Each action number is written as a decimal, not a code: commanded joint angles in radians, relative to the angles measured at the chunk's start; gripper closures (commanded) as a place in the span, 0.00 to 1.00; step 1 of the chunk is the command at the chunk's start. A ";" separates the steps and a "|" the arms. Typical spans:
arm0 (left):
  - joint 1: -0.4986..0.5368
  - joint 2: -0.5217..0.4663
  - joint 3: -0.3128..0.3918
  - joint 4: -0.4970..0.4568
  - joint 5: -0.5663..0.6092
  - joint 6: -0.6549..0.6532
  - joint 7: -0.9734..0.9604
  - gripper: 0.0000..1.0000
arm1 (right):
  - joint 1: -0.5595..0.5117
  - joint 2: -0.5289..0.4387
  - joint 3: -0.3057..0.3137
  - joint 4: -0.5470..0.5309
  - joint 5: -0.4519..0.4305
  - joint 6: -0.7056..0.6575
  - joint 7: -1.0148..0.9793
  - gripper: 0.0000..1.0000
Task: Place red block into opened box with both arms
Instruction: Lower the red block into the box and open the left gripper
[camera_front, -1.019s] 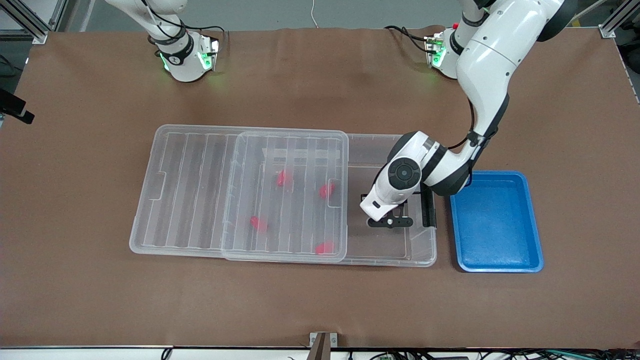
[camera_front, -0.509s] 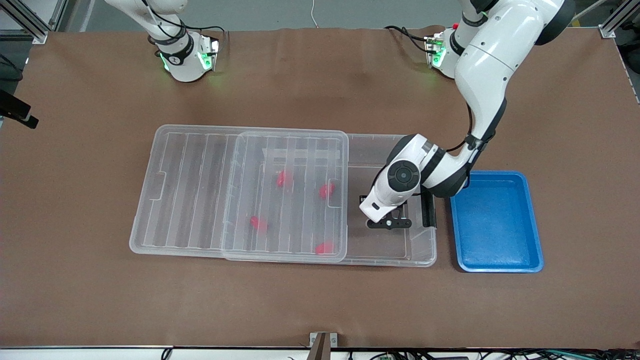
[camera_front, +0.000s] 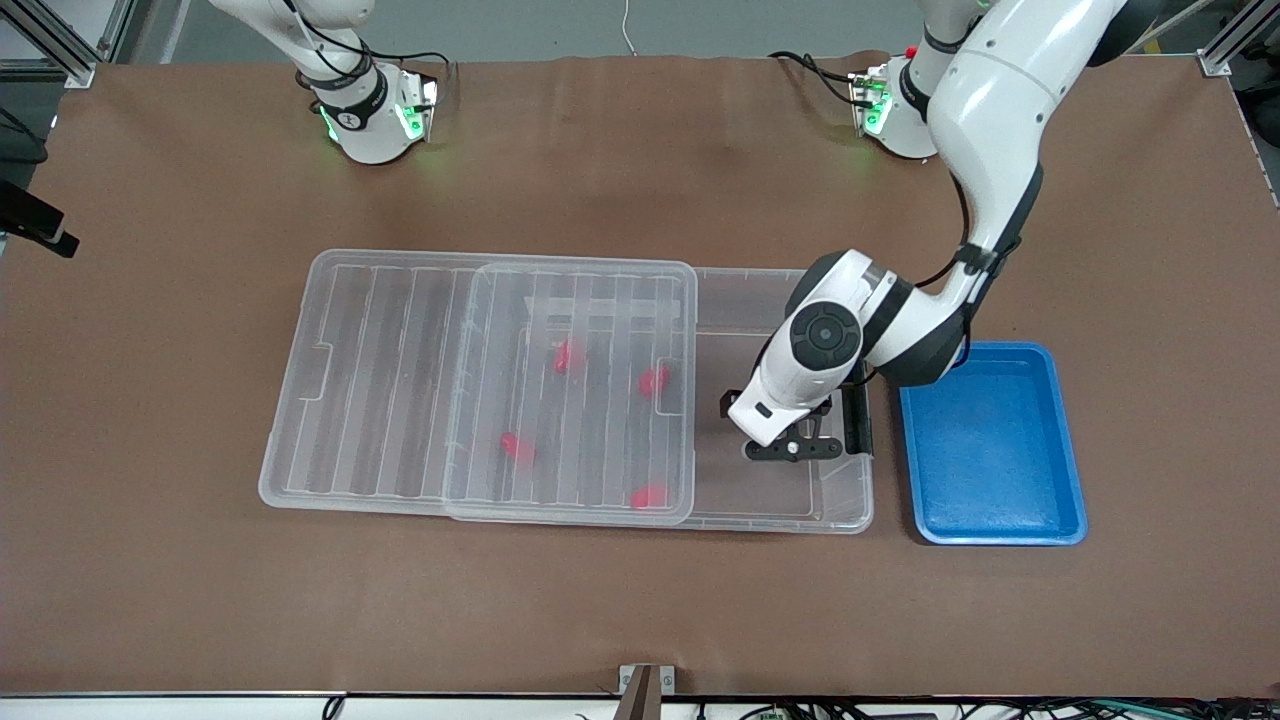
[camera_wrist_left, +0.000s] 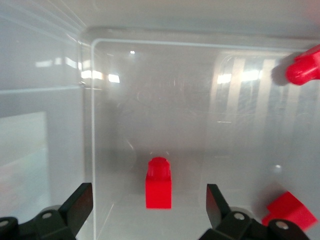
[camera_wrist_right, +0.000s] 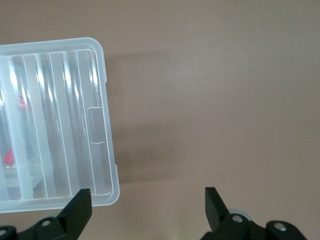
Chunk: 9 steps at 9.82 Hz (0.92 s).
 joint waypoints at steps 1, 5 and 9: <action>0.002 -0.059 -0.010 0.031 0.010 -0.096 -0.006 0.00 | -0.002 -0.012 0.001 -0.017 -0.004 0.008 -0.004 0.00; 0.012 -0.182 -0.008 0.172 0.013 -0.281 0.000 0.00 | -0.004 0.139 0.003 -0.040 0.004 0.045 -0.097 0.26; 0.095 -0.351 -0.001 0.173 0.004 -0.429 0.120 0.00 | 0.037 0.256 0.004 -0.230 0.018 0.333 -0.164 1.00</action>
